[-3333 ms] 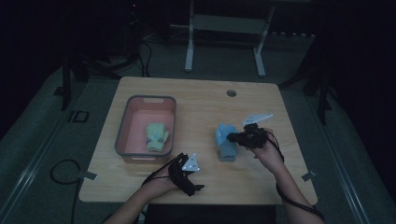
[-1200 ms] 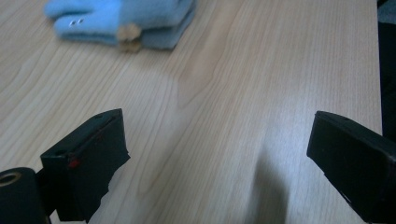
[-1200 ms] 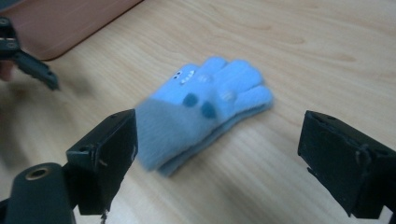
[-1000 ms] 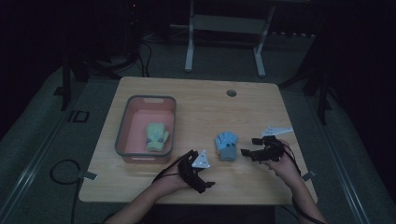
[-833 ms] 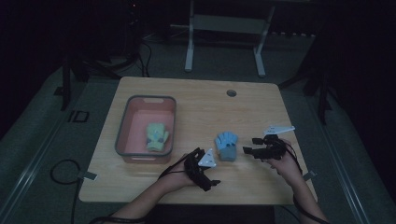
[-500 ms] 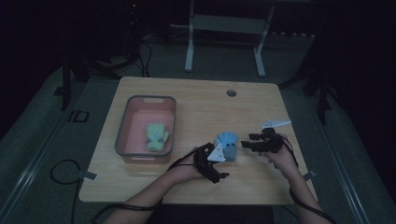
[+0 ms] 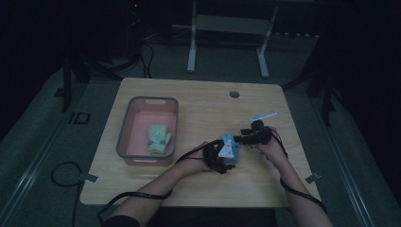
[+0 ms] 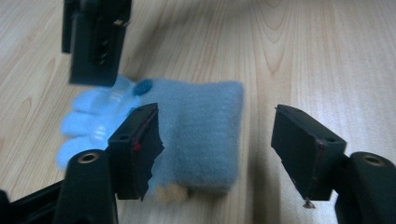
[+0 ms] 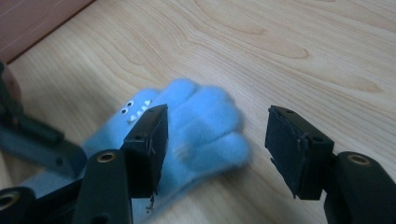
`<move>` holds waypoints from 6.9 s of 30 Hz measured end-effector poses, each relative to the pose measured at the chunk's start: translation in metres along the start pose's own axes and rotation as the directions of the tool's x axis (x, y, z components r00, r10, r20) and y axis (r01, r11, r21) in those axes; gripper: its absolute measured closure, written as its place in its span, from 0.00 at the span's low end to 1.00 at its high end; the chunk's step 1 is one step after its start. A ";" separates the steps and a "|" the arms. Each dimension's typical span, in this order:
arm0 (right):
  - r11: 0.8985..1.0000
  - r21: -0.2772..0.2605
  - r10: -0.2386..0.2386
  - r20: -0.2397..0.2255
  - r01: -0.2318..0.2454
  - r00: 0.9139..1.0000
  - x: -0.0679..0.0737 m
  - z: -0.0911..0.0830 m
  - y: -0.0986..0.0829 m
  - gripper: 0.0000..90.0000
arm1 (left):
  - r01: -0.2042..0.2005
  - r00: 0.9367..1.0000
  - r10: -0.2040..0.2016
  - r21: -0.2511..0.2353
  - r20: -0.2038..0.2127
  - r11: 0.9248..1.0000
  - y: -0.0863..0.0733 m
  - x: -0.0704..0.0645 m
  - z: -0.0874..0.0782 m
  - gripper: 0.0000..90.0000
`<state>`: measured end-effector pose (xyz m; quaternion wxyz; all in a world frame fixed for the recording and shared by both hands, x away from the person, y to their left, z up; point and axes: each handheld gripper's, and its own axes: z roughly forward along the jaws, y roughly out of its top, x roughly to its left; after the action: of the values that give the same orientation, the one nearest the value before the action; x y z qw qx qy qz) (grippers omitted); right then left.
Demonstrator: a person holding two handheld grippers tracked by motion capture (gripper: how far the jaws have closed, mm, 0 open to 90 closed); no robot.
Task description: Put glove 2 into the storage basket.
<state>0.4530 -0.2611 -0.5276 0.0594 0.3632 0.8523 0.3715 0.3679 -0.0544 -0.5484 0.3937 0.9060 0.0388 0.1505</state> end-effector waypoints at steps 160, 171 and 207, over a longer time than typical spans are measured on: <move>0.986 0.041 -0.142 -0.272 0.159 0.952 0.173 0.152 0.164 0.85 | 0.173 0.979 -0.126 0.323 -0.162 0.931 -0.119 0.057 -0.195 0.81; 0.987 0.039 -0.140 -0.248 0.154 0.959 0.165 0.149 0.166 0.59 | 0.196 0.975 -0.151 0.313 -0.164 0.929 -0.123 0.058 -0.194 0.64; 0.970 -0.094 -0.241 -0.283 0.223 0.929 0.152 0.087 0.148 0.22 | 0.368 0.911 -0.348 0.057 -0.221 0.928 -0.090 0.051 -0.203 0.03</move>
<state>0.4596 -0.0410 -0.4640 -0.0126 0.1992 0.8770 0.4370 0.3592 0.1594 -0.4701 0.3640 0.8808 0.2522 0.1673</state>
